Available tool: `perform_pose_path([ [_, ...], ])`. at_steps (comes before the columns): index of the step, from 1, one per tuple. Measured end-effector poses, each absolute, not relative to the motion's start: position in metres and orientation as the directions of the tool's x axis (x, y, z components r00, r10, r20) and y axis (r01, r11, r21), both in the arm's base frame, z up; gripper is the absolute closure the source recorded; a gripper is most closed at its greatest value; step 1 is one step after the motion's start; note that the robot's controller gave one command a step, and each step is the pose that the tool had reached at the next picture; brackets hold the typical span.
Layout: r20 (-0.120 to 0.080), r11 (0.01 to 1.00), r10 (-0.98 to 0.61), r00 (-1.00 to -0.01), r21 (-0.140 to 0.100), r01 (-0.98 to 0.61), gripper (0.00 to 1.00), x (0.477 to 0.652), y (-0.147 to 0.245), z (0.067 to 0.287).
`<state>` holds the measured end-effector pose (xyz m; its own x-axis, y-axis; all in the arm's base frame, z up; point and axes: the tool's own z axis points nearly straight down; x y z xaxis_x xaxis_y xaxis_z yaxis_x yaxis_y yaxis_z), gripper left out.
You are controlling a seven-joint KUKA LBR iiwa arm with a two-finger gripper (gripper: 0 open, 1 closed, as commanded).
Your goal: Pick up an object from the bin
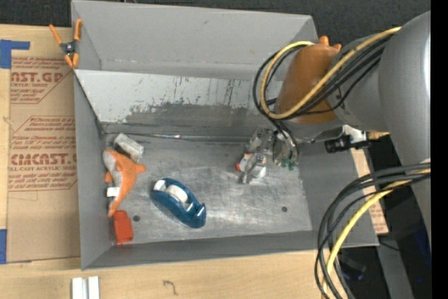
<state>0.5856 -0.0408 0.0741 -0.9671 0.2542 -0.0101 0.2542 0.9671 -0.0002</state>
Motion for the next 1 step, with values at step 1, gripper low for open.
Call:
perform_pose_path([
  [1,0.001,0.967,0.254,-0.967,-0.001,0.254,1.0,0.5832,-0.0401,0.0788],
])
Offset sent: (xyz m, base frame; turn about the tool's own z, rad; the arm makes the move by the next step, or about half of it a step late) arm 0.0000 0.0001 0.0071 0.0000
